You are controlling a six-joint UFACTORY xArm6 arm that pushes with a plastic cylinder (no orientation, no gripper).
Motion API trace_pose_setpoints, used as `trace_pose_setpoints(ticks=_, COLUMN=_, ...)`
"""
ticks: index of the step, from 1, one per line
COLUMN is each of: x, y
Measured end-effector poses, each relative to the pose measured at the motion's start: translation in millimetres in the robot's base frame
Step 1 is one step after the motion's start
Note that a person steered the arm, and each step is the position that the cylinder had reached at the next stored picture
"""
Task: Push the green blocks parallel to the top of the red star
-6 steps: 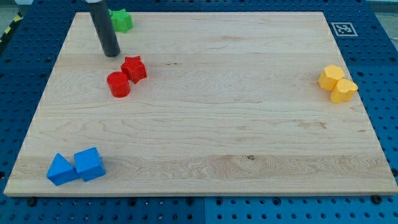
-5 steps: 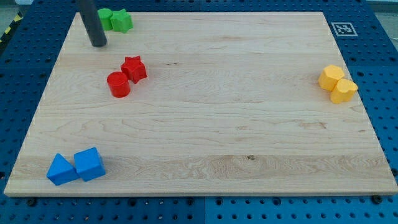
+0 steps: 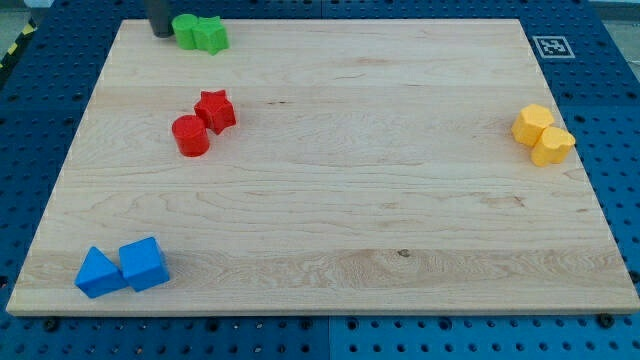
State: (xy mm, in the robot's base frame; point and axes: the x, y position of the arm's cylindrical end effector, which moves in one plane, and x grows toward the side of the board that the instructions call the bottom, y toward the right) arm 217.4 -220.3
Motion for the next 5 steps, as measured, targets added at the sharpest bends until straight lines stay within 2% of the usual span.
trace_pose_setpoints(ticks=2, x=3.3, y=29.1)
trace_pose_setpoints(ticks=5, x=17.8, y=33.1)
